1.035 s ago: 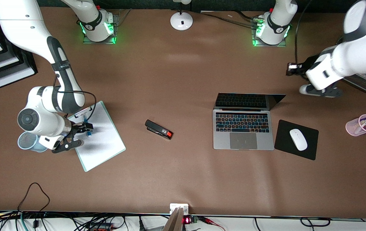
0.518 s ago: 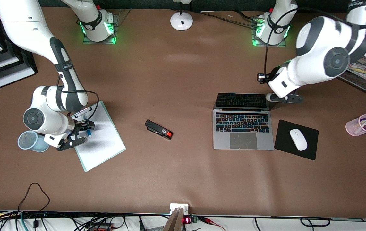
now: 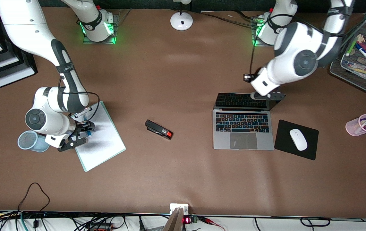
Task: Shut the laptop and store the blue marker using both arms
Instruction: 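Grasp the marker with the right gripper while the left gripper reaches the laptop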
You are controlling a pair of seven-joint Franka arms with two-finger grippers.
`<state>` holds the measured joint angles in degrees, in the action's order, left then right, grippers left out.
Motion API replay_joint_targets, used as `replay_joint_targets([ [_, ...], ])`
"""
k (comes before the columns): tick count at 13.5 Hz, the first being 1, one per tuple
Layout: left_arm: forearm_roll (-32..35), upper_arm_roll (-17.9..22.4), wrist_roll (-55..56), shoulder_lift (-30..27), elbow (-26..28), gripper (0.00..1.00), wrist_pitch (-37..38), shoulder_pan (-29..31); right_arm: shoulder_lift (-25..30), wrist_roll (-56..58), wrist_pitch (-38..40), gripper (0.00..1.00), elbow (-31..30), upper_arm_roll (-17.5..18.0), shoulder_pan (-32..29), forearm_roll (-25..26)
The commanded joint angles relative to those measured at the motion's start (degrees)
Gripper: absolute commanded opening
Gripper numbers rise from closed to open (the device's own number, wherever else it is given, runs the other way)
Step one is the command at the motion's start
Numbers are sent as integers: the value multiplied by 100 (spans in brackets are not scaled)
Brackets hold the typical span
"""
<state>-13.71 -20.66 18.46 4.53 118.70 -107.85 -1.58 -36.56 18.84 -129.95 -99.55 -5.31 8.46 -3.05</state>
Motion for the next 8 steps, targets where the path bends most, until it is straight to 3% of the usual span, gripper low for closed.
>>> replay_joint_targets([
  [1, 0, -52, 9, -23, 154, 0, -393, 219, -53, 111, -118, 75, 6, 4, -20, 24],
  [3, 104, -52, 8, 13, 154, 0, -692, 246, -62, 111, -180, 74, 24, 4, -11, 15],
  [6, 790, -52, 17, 110, 66, 0, -904, 255, -123, 111, -215, 70, 41, 4, -11, 6],
  [8, 843, -43, -18, 189, 13, 0, -1070, 263, -141, 120, -215, 63, 67, 4, -11, 6],
])
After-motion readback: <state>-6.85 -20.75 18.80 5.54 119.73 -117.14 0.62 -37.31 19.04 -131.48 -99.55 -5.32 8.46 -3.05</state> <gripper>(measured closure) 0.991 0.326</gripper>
